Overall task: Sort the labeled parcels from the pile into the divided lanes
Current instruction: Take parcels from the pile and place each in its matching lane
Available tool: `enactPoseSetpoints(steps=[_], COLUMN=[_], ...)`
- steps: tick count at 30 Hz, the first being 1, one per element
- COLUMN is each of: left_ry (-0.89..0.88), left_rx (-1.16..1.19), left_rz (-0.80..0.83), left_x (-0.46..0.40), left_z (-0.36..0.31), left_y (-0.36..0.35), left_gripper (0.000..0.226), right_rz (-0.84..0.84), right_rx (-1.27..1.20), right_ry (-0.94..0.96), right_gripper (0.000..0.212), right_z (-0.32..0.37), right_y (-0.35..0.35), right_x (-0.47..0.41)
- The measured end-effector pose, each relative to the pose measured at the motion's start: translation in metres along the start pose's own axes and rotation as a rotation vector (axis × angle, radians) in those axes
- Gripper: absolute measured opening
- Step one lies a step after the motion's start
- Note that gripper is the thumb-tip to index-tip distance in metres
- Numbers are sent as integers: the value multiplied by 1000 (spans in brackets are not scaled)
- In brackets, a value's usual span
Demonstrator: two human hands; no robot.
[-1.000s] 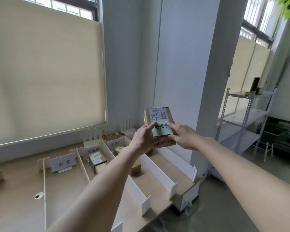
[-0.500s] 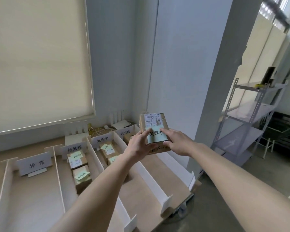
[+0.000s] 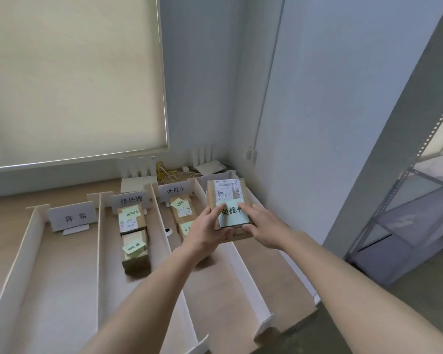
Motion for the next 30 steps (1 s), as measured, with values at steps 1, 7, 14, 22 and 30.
enactPoseSetpoints(steps=[1,7,14,22,30], left_ry=[34,246,423,520,551], left_rx=[3,43,83,70,148], left_rz=[4,9,22,-9,-80], left_x=[3,34,71,82,75], left_z=[12,86,162,222,252], left_y=[-11,-91,-183,-230,-246], left_gripper=[74,74,76,80,80], right_rz=[22,172,346,392,380], right_rx=[-6,-181,-185,-198,-172], right_ry=[18,125,208,220,206], right_gripper=[67,65,67,65,64], right_z=[-5,-46,-91,-106,-114], right_y=[-17,-132,-258,-337,-370], right_x=[-5,-24,-34,-46,-67])
Point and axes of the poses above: each hand's wrist, its own x-axis away from the middle knuckle, its own y-axis out of the back of the hand, z = x × y, the point moved 4 cm from there along -x, towards the middle knuckle, and after that the axes turned 4 degrees about x, right-handed, at the moved point
